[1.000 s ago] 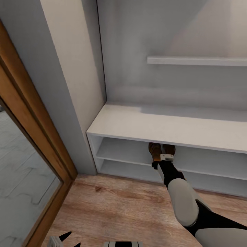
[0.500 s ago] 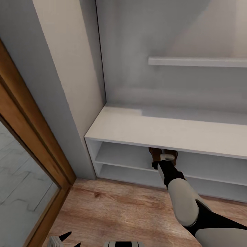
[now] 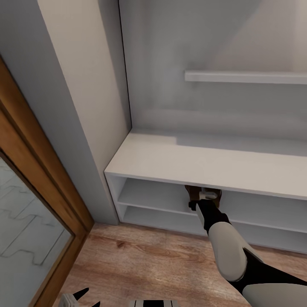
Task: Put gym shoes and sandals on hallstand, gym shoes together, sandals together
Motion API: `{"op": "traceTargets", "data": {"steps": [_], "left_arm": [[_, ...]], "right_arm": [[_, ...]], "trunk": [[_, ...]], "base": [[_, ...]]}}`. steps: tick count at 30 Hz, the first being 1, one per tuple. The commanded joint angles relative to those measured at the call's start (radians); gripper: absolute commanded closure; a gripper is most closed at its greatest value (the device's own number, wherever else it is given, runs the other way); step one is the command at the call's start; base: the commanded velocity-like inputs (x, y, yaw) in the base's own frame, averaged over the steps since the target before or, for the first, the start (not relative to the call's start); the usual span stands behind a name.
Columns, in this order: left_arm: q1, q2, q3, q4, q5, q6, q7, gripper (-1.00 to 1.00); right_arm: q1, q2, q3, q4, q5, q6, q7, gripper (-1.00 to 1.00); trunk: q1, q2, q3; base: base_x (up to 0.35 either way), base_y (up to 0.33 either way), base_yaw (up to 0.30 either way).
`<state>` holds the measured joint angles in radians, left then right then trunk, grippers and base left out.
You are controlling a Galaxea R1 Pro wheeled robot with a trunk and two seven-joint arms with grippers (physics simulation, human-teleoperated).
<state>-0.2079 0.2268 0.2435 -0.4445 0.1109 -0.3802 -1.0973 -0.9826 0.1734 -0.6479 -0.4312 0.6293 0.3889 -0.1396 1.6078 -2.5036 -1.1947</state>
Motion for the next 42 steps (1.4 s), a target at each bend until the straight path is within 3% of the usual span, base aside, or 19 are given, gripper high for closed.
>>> {"op": "traceTargets", "data": {"steps": [1,6,7,20,42], "left_arm": [[0.000,0.000,0.002,0.001,0.001,-0.005,-0.004,-1.00],[-0.001,0.000,0.002,0.001,0.001,-0.006,-0.004,-1.00],[-0.001,0.000,0.002,0.001,0.001,-0.006,-0.004,-1.00],[-0.001,0.000,0.002,0.001,0.001,-0.006,-0.004,-1.00],[-0.001,-0.001,0.003,0.001,0.001,-0.006,-0.004,-1.00]], "right_arm": [[-0.001,0.001,-0.004,-0.002,0.001,0.004,-0.001,1.00],[-0.001,0.001,-0.005,-0.003,0.001,0.003,-0.001,1.00],[-0.001,0.001,-0.004,-0.002,0.001,0.003,-0.001,-1.00],[-0.001,0.001,-0.004,-0.001,0.001,0.004,-0.002,-1.00],[-0.001,0.001,-0.006,-0.001,0.001,0.003,-0.001,-1.00]], "trunk": [[0.000,0.000,-0.001],[0.000,0.000,-0.001],[0.000,0.000,-0.001],[0.000,0.000,-0.001],[0.000,0.000,-0.001]], "base": [[0.020,0.000,0.000],[0.005,0.000,0.000],[0.000,0.000,0.000],[-0.017,-0.001,0.000],[-0.265,-0.113,0.000]]}}
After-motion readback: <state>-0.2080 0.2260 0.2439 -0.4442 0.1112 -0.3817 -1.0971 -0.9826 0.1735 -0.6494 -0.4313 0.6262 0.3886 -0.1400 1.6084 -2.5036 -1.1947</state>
